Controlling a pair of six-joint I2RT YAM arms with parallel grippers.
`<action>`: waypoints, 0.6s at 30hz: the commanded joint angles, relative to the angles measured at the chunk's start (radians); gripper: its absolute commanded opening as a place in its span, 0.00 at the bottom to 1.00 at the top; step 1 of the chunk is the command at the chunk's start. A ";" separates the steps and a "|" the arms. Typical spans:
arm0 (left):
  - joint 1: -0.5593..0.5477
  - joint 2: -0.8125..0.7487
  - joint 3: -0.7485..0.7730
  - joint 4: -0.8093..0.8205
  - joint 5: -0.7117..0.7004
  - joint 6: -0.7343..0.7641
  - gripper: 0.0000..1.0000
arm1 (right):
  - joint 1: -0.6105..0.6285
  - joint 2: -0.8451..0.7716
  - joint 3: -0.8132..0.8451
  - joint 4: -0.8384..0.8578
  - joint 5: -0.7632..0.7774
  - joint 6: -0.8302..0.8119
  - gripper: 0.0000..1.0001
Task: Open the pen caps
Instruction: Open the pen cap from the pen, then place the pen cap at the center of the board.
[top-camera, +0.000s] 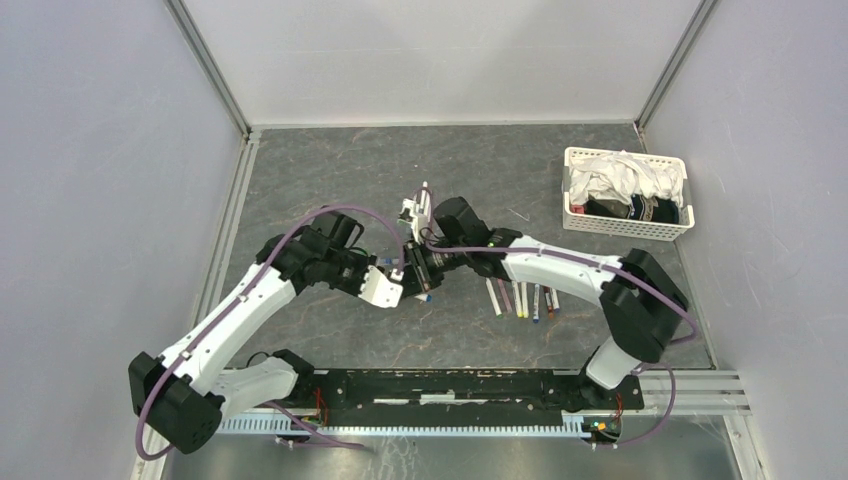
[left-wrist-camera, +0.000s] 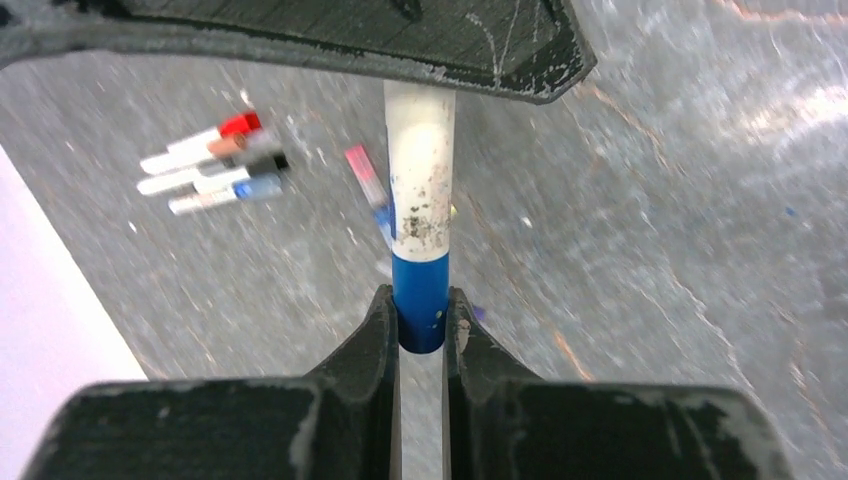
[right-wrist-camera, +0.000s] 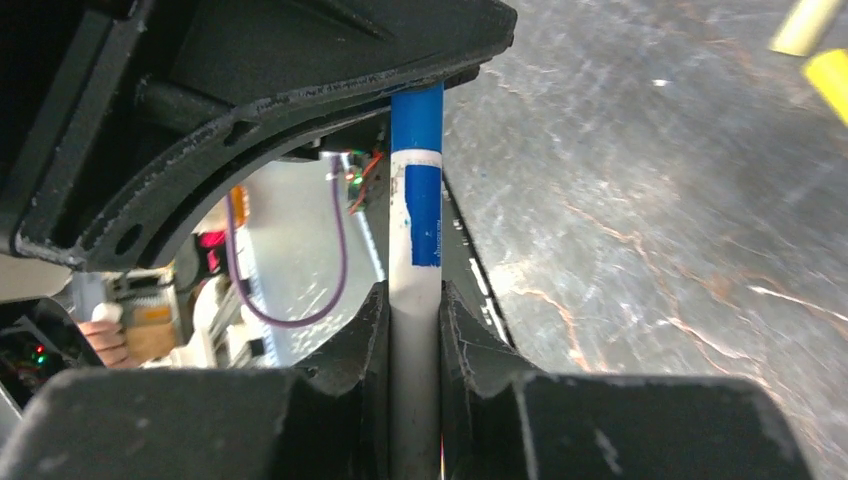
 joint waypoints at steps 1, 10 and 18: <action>0.051 0.075 -0.035 0.089 -0.306 0.037 0.02 | -0.048 -0.204 -0.151 -0.196 -0.028 -0.073 0.00; 0.068 0.179 -0.043 0.238 -0.362 -0.002 0.02 | -0.127 -0.455 -0.241 -0.533 0.149 -0.216 0.00; 0.062 0.350 0.045 0.258 -0.152 -0.377 0.02 | -0.242 -0.517 -0.255 -0.469 0.641 -0.273 0.00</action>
